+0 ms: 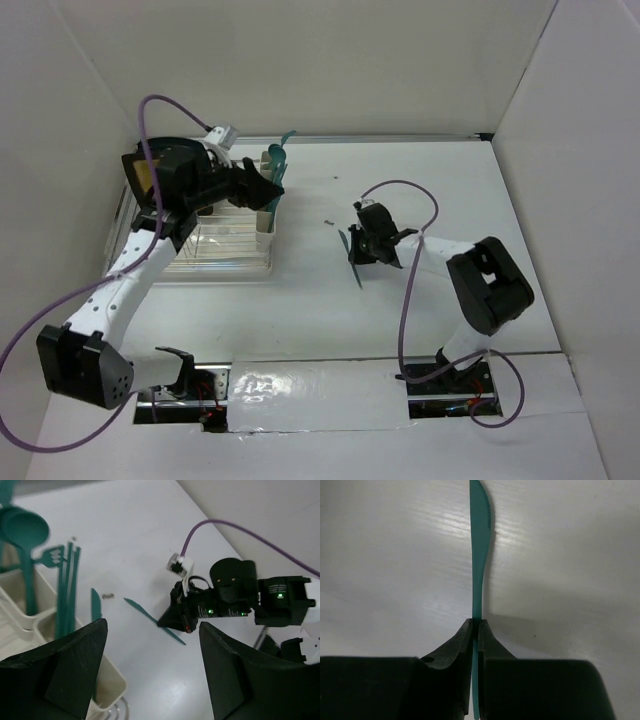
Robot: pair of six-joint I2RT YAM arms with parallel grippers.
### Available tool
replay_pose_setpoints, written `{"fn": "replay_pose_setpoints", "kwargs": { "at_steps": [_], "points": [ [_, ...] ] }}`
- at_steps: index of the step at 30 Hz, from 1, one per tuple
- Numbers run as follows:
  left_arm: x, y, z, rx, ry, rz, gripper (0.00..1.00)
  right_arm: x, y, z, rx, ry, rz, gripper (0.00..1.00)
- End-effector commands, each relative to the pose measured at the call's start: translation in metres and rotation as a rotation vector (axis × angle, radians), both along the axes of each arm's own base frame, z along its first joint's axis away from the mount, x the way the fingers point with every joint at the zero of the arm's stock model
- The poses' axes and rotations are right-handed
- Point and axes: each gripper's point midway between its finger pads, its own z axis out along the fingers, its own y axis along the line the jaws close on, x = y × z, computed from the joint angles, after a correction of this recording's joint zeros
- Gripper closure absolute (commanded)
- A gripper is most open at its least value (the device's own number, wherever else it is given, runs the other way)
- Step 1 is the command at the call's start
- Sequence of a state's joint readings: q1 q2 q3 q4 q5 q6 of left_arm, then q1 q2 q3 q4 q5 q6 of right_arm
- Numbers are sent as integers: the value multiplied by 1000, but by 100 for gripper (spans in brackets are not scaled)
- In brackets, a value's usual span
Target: Sort the eating utensils into containers
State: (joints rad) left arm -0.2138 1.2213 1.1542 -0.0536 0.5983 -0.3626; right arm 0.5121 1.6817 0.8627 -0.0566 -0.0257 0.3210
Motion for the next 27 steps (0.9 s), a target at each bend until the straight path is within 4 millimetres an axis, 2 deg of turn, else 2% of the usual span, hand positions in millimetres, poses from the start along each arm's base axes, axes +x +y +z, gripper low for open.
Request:
{"fn": "replay_pose_setpoints", "kwargs": {
  "at_steps": [1,2,4,5,6,7,9,11,13,14,16,17,19,20,21,22,23,27],
  "points": [
    [9,-23,-8,-95,166,71,14,2,21,52,227,-40,-86,100],
    [7,-32,-7,-132,195,73,14,4,27,77,292,-81,-96,100],
    [11,-40,-13,-142,219,113,15,1,35,100,373,-107,-82,100],
    [10,-48,-11,-161,226,124,15,-1,39,121,431,-145,-75,100],
    [13,-50,-14,-155,227,163,15,-3,39,130,453,-165,-75,100],
    [11,-62,-16,-158,237,182,15,-6,41,152,502,-200,-69,100],
    [16,-62,-23,-156,252,221,15,-9,39,164,520,-228,-73,100],
    [14,-75,-26,-158,270,214,14,-14,36,185,540,-279,-65,100],
    [19,-81,-20,-176,255,210,15,-18,34,193,543,-299,-54,100],
    [17,-93,-26,-167,272,189,15,-20,33,199,550,-312,-49,100],
    [23,-98,-25,-168,274,201,15,-27,35,219,592,-352,-20,100],
    [18,-110,-29,-160,282,178,15,-29,36,225,603,-368,-10,100],
    [22,-122,-28,-162,285,168,15,-34,36,235,623,-383,4,100],
    [23,-128,-36,-153,301,162,16,-36,39,245,637,-397,24,100],
    [23,-133,-28,-163,285,153,16,-36,40,251,637,-414,37,100],
    [22,-135,-23,-168,276,151,17,-39,40,246,625,-396,38,100],
    [24,-140,-30,-157,286,147,17,-38,41,253,629,-410,44,100],
    [24,-152,-27,-162,268,120,21,-40,42,254,631,-412,49,100]
  ]
}}
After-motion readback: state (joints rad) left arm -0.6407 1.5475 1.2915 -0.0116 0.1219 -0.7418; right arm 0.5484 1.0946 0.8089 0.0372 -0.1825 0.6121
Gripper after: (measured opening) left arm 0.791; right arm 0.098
